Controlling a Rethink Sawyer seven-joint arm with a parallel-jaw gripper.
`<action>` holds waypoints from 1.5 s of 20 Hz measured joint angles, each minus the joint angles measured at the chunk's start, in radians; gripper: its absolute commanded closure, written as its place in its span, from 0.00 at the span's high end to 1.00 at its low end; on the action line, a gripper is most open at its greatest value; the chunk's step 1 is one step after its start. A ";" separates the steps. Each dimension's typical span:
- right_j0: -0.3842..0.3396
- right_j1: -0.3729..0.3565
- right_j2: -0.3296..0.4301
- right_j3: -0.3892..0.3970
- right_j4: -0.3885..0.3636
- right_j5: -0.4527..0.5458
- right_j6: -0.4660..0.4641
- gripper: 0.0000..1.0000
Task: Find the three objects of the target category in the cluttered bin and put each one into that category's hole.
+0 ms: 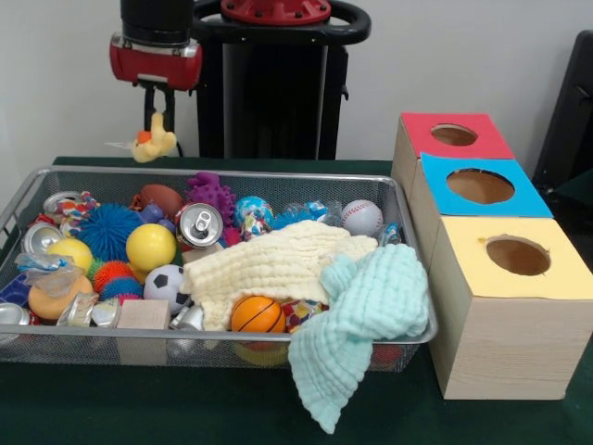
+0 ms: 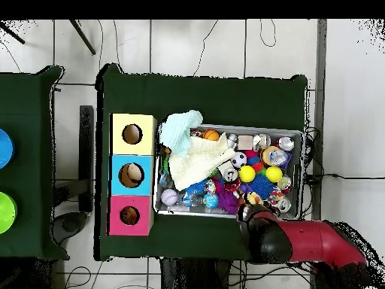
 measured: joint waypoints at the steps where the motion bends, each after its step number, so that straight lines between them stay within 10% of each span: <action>1: 0.020 -0.011 0.000 0.007 0.018 0.000 0.000 0.00; 30: 0.393 -0.073 -0.107 0.105 0.250 -0.045 0.008 0.00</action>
